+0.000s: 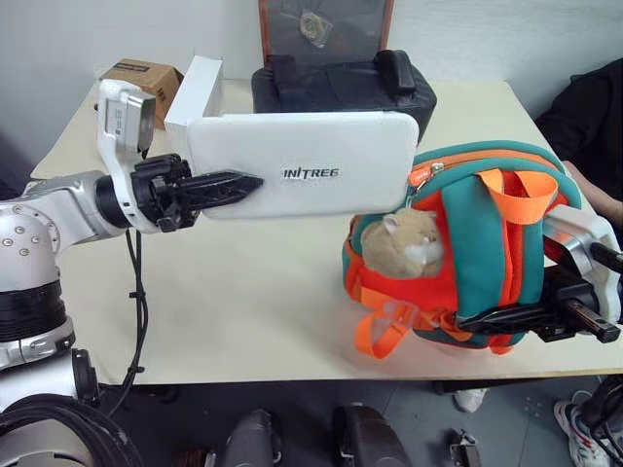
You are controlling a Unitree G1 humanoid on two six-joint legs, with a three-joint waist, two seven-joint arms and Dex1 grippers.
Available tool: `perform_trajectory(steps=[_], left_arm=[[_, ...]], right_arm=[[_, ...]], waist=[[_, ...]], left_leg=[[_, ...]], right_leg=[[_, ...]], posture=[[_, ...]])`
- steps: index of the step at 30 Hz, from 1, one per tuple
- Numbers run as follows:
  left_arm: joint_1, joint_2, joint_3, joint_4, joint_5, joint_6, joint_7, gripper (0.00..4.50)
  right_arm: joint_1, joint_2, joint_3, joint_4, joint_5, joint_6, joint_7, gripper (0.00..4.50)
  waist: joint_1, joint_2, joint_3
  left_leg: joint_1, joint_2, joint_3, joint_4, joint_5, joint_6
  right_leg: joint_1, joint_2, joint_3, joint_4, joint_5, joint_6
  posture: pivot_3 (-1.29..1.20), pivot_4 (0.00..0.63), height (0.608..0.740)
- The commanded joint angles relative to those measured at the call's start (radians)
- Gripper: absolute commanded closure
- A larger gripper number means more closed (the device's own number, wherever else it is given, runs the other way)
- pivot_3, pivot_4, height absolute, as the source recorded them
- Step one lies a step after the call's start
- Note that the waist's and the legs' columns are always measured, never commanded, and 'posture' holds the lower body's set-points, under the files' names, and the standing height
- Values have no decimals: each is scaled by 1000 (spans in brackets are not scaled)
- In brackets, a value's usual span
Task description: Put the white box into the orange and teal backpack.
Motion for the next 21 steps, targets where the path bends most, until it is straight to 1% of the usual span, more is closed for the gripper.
perform_trajectory(steps=[1, 8, 10, 13, 15, 18, 21], left_arm=[[-6, 13, -86, 4, 148, -125, -46, 3212], [-63, 36, -202, 76, 305, -265, -199, 3212], [-112, 50, -222, 127, 350, -308, -245, 3212], [-203, 74, -203, 217, 353, -298, -308, 3212], [-233, 89, -199, 246, 350, -282, -349, 3212], [-227, 91, -218, 237, 372, -296, -382, 3212], [-228, 72, -215, 226, 375, -287, -385, 3212]], right_arm=[[6, 3, -17, -10, 7, -20, 22, 4460], [56, -11, -36, -27, 5, -21, 32, 4460], [75, -18, -43, -34, 6, -23, 39, 4460], [96, -27, -57, -39, 10, -24, 47, 4460], [115, -34, -70, -41, 9, -27, 57, 4460], [135, -43, -90, -40, 16, -26, 70, 4460], [142, -49, -113, -47, 38, -16, 77, 4460]], waist=[[1, 0, 0], [9, 0, 0], [12, 0, 0], [16, -1, 0], [17, -1, 0], [16, 0, 0], [17, -1, 0]], left_leg=[[0, 0, 0, 0, 0, 0], [0, -1, -1, 1, 0, 2], [0, -1, -1, 1, -1, 2], [-1, -1, -1, 1, -1, 2], [-2, -1, -1, 2, -1, 2], [-2, -1, -1, 1, -1, 3], [-2, 0, -1, 2, -1, 3]], right_leg=[[0, 0, 0, 0, 0, 0], [1, -1, -1, -1, 0, 0], [1, -1, -1, 0, 0, 0], [1, -1, -1, 0, 0, 0], [0, -1, -1, 0, 0, 0], [0, -1, -1, 0, 0, 0], [-1, -1, -1, 0, 0, 0]], posture=[[0, 150, 740], [0, 150, 740], [0, 150, 740], [0, 150, 740], [0, 150, 740], [0, 150, 740], [0, 150, 740]])
